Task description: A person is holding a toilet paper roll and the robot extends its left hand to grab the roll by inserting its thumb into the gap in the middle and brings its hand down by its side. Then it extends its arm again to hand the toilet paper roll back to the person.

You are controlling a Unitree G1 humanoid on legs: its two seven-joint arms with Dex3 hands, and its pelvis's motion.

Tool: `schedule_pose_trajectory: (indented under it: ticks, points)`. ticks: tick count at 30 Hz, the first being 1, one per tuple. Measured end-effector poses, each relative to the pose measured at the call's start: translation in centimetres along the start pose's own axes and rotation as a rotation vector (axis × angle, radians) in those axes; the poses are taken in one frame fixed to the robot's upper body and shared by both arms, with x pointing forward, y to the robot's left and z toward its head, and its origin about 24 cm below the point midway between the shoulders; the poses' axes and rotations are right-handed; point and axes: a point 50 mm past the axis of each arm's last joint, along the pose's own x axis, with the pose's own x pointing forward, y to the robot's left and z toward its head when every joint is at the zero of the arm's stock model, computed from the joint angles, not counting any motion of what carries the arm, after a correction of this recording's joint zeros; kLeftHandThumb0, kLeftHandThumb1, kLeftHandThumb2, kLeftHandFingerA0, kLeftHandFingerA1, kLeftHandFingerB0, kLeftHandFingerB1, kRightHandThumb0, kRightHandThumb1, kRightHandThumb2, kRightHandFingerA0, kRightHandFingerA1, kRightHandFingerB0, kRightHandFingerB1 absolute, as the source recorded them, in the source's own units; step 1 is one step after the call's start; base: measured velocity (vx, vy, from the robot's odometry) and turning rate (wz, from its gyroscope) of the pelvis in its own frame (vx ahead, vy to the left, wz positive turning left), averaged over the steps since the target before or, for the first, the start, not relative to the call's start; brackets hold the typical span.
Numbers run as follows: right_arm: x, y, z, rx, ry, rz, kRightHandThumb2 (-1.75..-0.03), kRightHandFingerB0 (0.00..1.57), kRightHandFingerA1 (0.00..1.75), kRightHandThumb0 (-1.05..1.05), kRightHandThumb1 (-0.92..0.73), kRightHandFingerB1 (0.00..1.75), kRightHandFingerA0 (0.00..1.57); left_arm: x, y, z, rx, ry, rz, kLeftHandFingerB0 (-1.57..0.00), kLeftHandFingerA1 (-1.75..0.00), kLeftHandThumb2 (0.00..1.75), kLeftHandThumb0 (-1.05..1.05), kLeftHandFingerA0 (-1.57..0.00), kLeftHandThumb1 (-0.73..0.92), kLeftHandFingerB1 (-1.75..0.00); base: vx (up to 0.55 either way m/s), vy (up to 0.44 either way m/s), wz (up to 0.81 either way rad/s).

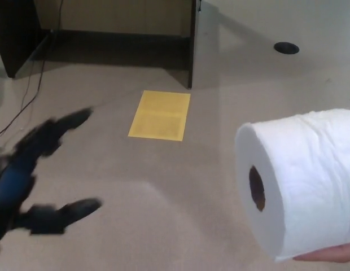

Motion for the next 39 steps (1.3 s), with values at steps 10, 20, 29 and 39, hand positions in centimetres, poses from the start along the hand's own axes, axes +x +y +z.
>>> schedule_pose_trajectory:
  ticks: [10,20,29,39]
  points:
    - [0.2,-0.3,0.6,0.000,-0.022,-0.011,-0.58,0.48,0.56,-0.34,-0.61,0.37,0.76,4.6,-2.3,5.5,-0.096,-0.227,-0.079,0.00,-0.47,0.80,-0.28,0.00,0.21,-0.48,0.00,0.000,0.00]
    - [0.4,-0.6,1.2,0.000,-0.042,-0.024,-0.58,0.48,0.60,-0.36,-0.61,0.37,0.77,8.4,-4.9,8.2,-0.160,-0.292,-0.178,-0.06,-0.38,0.66,-0.55,-0.10,0.37,-0.21,0.00,0.000,0.00]
    - [0.4,-0.7,1.2,-0.004,-0.045,-0.030,-0.58,0.48,0.60,-0.34,-0.61,0.37,0.77,10.3,-6.6,8.9,-0.149,-0.250,-0.233,0.00,-0.48,0.82,-0.30,0.00,0.23,-0.49,0.00,0.000,0.00]
    - [0.7,-1.2,2.0,-0.007,-0.063,-0.041,-0.58,0.50,0.63,-0.35,-0.61,0.37,0.78,11.2,-6.7,9.1,-0.110,-0.240,-0.227,0.00,-0.47,0.81,-0.28,0.00,0.23,-0.49,0.00,0.000,0.00]
